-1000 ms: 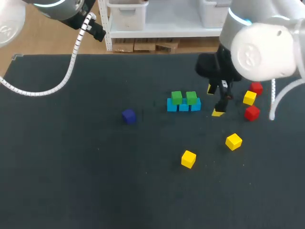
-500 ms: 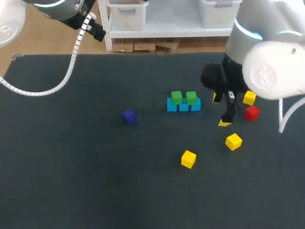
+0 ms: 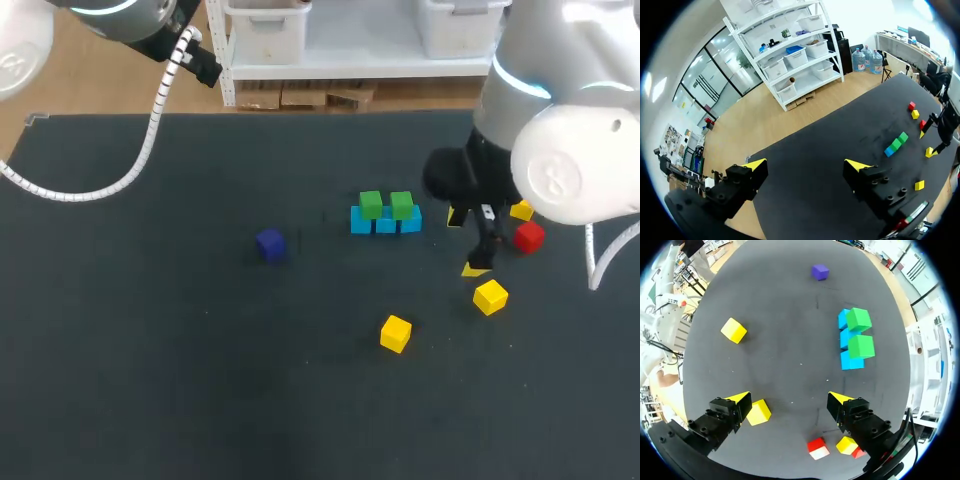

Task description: Place the blue cubes, place green cubes on the blue cubes, place the yellow cubes on the green cubes, then place the red cubes on the yellow cubes, and place purple cube on the red cubes.

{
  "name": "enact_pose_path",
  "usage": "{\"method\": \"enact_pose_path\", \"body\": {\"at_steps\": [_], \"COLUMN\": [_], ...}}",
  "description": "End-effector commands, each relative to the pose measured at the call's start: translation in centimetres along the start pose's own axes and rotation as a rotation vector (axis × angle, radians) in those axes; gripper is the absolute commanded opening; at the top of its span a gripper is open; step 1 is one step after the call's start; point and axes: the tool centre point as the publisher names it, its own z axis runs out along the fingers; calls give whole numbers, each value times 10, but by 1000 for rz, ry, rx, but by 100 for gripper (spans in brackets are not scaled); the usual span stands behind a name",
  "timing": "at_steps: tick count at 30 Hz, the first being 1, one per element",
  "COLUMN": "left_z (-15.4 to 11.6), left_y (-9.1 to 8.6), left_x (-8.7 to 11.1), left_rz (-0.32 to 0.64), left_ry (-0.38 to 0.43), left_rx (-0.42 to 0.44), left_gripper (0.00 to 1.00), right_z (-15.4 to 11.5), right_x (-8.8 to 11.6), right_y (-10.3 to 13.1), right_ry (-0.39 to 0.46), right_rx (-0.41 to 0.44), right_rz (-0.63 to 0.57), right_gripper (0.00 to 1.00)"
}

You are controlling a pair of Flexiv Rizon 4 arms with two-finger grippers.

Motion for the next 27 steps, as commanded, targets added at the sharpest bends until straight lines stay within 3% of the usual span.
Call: {"method": "enact_pose_path", "body": {"at_steps": [1, 15, 22, 27], "left_z": [0, 0, 0, 0], "left_y": [0, 0, 0, 0], "left_x": [0, 0, 0, 0], "left_rz": [1, 1, 1, 1], "left_ry": [-1, -1, -1, -1], "left_rx": [1, 1, 1, 1], "left_gripper": [100, 100, 100, 100], "right_z": [6, 5, 22, 30], "right_x": [-3, 32, 57, 49], "right_y": [1, 47, 42, 37], "right_ry": [27, 116, 102, 68], "right_rx": [-13, -29, -45, -18], "right_rz": [-24, -97, -81, -126], "right_gripper": [100, 100, 100, 100]}}
